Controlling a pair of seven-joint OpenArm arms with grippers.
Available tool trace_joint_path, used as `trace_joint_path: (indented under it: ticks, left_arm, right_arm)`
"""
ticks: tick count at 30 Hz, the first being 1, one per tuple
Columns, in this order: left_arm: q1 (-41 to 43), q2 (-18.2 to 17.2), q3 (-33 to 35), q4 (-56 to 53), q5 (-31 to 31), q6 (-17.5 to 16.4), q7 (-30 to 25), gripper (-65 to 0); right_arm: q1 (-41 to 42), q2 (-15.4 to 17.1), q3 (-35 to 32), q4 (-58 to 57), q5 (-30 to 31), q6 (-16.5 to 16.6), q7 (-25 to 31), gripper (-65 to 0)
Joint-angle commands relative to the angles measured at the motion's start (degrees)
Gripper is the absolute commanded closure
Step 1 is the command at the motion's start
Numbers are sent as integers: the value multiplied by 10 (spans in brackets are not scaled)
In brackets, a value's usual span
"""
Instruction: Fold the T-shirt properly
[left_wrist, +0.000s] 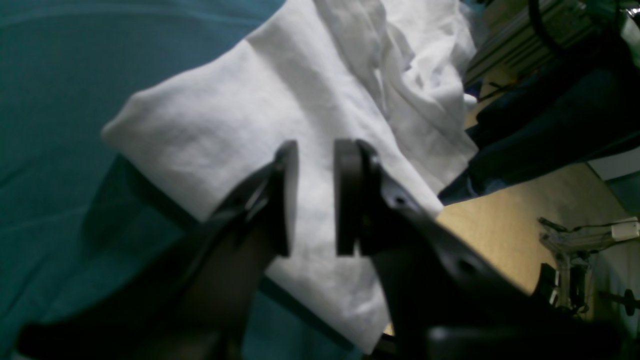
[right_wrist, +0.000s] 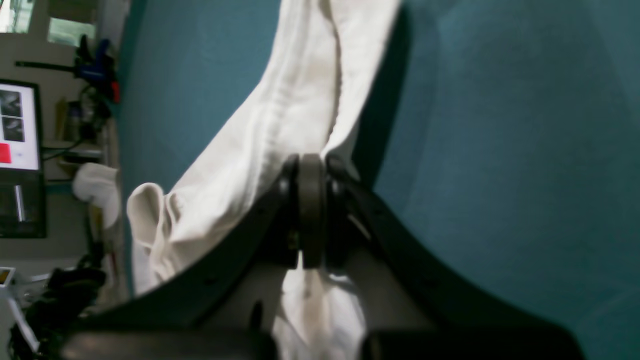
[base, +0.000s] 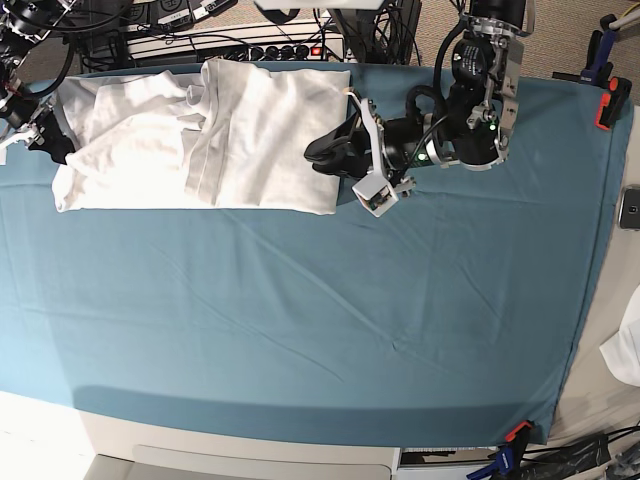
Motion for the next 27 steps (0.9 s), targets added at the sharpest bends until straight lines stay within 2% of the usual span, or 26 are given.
trace_joint_path:
  ticks: [1, 6, 12, 17, 21, 27]
  left_arm:
    - [-6, 1, -1, 11, -14, -5, -12, -138]
    - [-6, 1, -14, 11, -15, -5, -13, -138]
    - [-6, 1, -62, 11, -17, -5, -12, -138]
    - [-6, 0, -73, 11, -17, -5, -12, -138]
    - [-6, 0, -73, 11, -17, -5, -12, -138]
    - [-6, -1, -73, 11, -17, -5, -12, -138]
  right_arm:
    - [3, 13, 3, 7, 33, 3, -2, 0]
    - [2, -4, 5, 45, 47, 3, -36, 0]
    - [-11, -61, 18, 203, 47, 3, -36, 0]
    - [-48, -125, 17, 398, 47, 3, -36, 0]
    - [-95, -193, 17, 554, 24, 3, -36, 0]
    - [-162, -294, -3, 703, -9, 3, -4, 0]
